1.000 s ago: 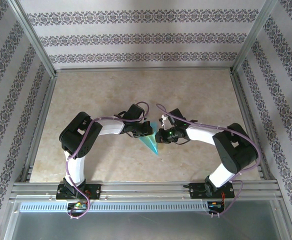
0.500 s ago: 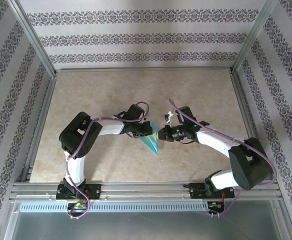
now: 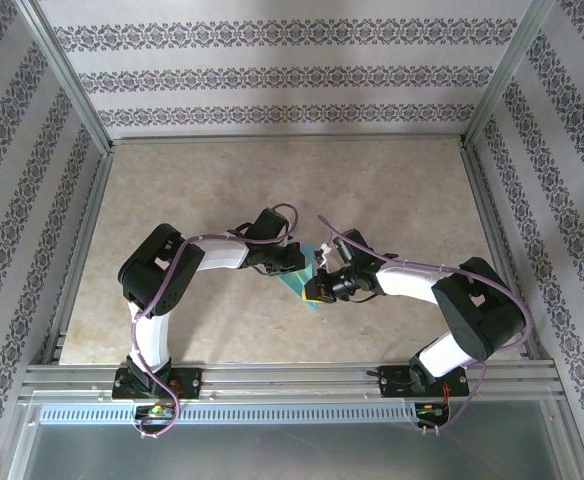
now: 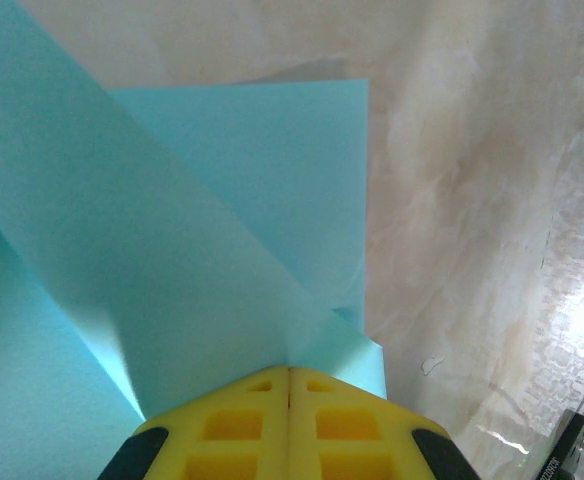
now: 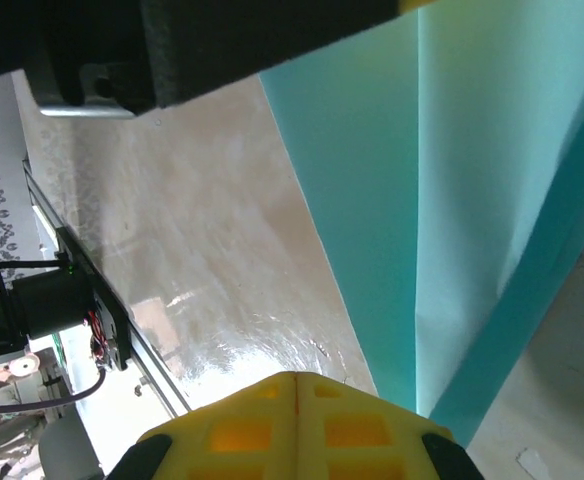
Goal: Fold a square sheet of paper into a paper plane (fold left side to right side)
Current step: Fourth fold the wing at the center of the table.
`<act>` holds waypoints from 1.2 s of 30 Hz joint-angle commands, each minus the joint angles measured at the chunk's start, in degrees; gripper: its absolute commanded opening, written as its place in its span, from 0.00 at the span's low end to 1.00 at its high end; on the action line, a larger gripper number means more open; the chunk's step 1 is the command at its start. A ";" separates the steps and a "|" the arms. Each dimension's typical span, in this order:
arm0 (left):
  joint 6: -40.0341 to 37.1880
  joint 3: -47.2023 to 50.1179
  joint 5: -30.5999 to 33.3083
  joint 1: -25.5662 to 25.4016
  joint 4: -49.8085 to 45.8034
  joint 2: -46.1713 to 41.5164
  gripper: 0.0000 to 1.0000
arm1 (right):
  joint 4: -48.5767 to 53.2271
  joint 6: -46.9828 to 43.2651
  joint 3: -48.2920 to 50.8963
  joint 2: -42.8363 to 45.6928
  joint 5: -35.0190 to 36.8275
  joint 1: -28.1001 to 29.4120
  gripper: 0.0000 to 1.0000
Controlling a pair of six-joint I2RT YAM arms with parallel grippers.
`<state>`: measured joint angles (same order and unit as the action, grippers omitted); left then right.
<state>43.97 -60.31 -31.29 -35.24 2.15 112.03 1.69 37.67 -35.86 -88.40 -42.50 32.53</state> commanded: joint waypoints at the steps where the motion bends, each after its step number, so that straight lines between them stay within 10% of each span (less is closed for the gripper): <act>1: 0.15 1.96 3.01 0.09 -5.03 1.53 0.00 | -1.68 0.13 1.46 -0.89 0.48 0.69 0.00; 36: 0.02 1.77 3.10 0.35 -5.67 1.71 0.00 | -1.69 -1.46 5.16 -3.16 3.24 1.31 0.00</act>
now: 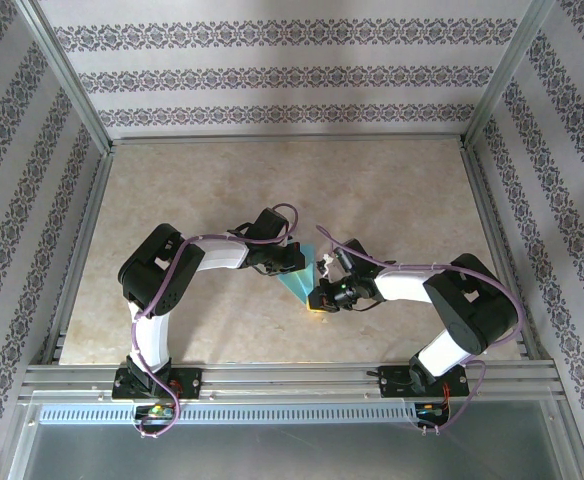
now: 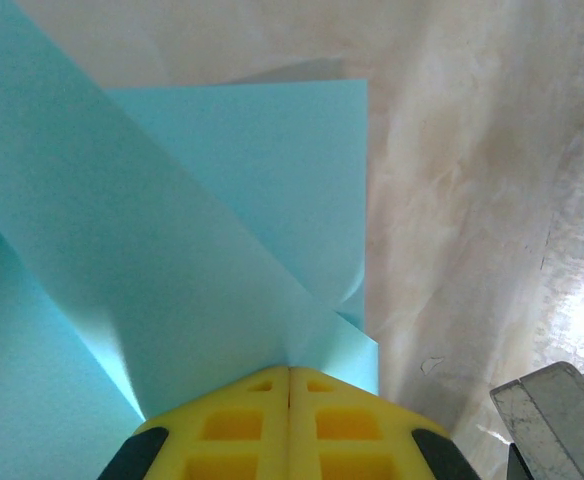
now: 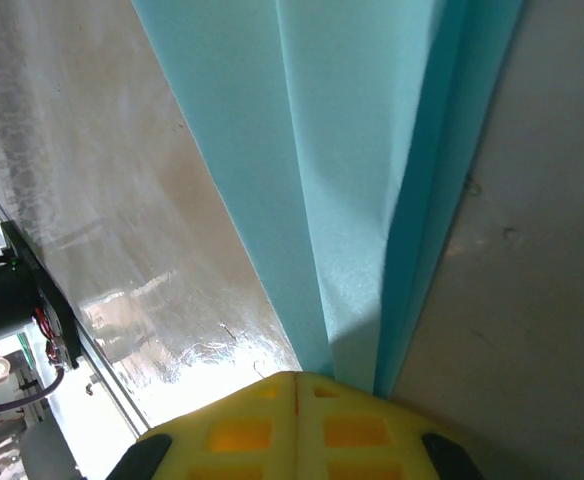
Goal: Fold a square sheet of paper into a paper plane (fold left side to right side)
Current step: Fourth fold the wing at the center of the table.
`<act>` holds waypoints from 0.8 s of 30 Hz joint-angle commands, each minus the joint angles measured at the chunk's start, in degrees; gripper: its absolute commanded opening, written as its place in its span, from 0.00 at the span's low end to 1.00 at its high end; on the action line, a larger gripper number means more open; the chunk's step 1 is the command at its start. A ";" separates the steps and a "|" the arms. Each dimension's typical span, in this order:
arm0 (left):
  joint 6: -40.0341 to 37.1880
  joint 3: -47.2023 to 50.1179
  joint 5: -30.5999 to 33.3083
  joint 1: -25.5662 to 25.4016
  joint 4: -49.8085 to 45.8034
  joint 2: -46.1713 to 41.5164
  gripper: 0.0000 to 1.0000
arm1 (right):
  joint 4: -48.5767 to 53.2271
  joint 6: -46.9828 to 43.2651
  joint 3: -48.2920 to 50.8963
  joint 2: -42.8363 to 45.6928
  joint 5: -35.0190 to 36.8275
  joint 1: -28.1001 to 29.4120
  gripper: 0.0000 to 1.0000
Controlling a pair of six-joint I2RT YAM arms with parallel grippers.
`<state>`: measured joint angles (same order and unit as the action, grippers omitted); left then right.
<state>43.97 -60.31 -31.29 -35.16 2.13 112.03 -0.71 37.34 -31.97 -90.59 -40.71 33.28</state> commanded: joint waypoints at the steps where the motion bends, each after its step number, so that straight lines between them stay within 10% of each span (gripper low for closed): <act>1: 0.03 1.70 3.09 0.26 -5.64 1.72 0.00 | 0.71 -1.13 1.38 -0.78 1.59 0.56 0.00; 24: 0.39 1.76 3.51 0.70 -6.07 2.26 0.00 | -0.55 -0.19 8.02 4.51 0.13 0.32 0.00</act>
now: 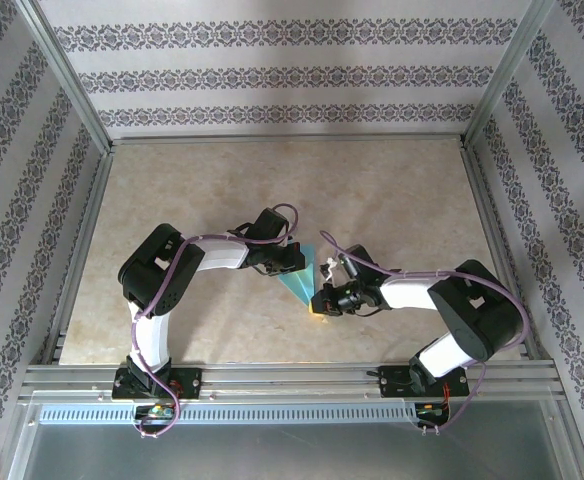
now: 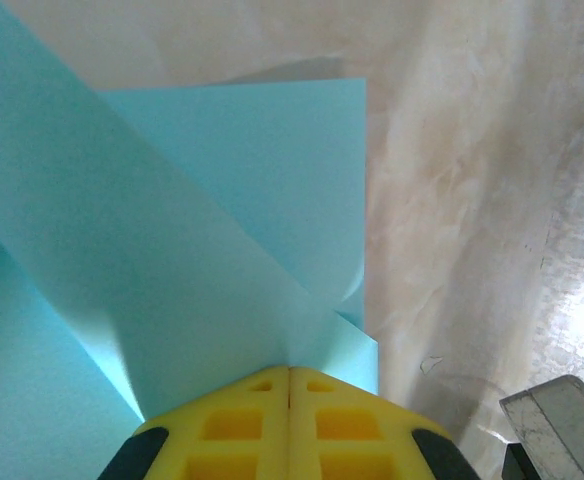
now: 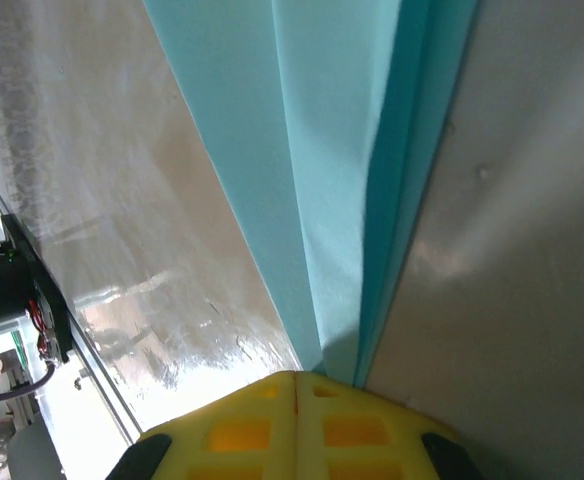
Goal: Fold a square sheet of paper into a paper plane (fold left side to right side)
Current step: Fourth fold the wing at the center of the table.
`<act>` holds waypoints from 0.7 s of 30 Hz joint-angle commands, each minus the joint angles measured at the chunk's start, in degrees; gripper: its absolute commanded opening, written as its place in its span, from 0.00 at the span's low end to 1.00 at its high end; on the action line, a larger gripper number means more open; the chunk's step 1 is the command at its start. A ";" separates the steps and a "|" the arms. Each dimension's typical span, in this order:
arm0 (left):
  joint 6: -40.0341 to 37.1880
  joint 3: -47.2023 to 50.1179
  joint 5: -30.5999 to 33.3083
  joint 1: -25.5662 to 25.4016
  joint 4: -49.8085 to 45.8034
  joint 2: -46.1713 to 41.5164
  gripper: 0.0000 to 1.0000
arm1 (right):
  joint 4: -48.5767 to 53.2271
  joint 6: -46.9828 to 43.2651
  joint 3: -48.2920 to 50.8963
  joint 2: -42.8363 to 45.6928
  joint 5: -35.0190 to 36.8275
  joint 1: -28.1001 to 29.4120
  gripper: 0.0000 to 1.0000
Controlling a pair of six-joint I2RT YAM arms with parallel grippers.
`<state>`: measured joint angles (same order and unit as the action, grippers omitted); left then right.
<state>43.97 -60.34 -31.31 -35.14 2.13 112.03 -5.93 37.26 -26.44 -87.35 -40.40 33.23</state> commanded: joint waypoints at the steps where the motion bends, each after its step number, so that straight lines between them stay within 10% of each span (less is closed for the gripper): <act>1: 0.43 1.80 3.50 0.68 -5.96 2.23 0.00 | 5.06 -0.08 2.68 2.14 -0.52 0.32 0.00; 21: 1.03 2.20 3.02 0.64 -5.20 1.88 0.00 | 2.84 2.03 -6.46 2.43 6.50 -0.36 0.00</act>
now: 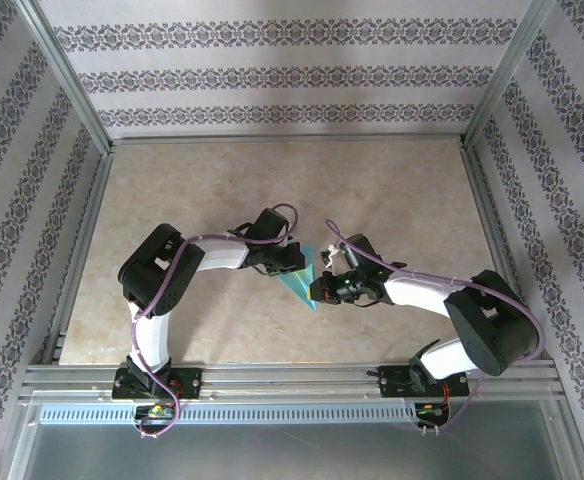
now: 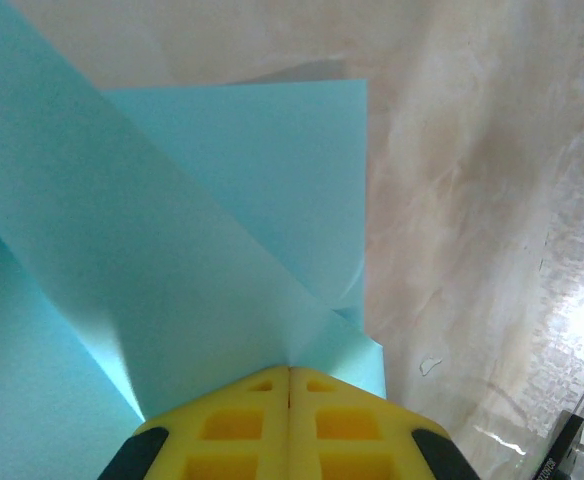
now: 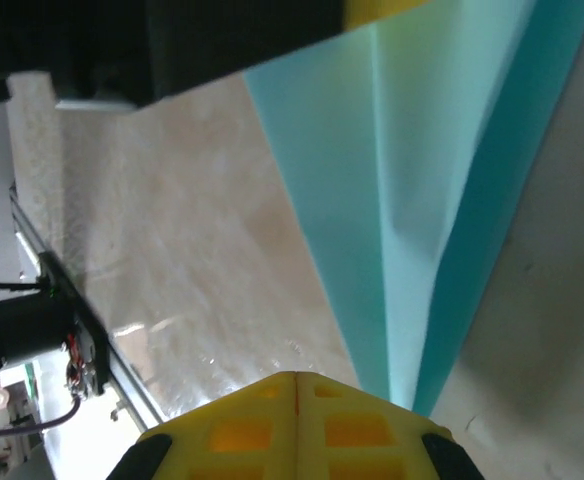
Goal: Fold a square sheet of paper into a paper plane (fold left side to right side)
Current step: Fourth fold the wing at the center of the table.
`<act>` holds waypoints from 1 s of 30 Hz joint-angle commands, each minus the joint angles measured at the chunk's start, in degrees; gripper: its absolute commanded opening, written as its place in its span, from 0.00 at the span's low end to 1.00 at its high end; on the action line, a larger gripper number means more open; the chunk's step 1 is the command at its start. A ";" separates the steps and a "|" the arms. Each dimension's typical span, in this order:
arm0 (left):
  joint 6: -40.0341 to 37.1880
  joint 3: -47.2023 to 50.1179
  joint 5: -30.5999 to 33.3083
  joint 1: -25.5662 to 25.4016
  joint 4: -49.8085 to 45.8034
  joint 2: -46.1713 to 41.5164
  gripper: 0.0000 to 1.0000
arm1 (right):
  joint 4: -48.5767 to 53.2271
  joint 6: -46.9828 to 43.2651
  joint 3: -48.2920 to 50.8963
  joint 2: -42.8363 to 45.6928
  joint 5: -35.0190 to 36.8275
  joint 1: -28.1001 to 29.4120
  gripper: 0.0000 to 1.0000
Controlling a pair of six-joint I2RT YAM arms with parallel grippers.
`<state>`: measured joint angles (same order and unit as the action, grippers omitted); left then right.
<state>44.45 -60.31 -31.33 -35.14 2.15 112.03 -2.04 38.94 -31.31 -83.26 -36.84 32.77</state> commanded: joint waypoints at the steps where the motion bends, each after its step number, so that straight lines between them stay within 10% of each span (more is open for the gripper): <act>1: 0.52 2.22 3.06 0.59 -5.22 1.88 0.00 | -1.10 0.30 -1.86 -2.35 3.29 0.17 0.00; 30: -0.11 3.11 2.20 0.68 -0.60 -2.54 0.02 | 11.40 -5.58 -2.70 -10.02 12.52 0.78 0.00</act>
<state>45.04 -59.51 -31.05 -35.14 2.61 111.24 1.80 35.70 -34.98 -90.59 -30.85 32.91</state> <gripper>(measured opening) 0.052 0.060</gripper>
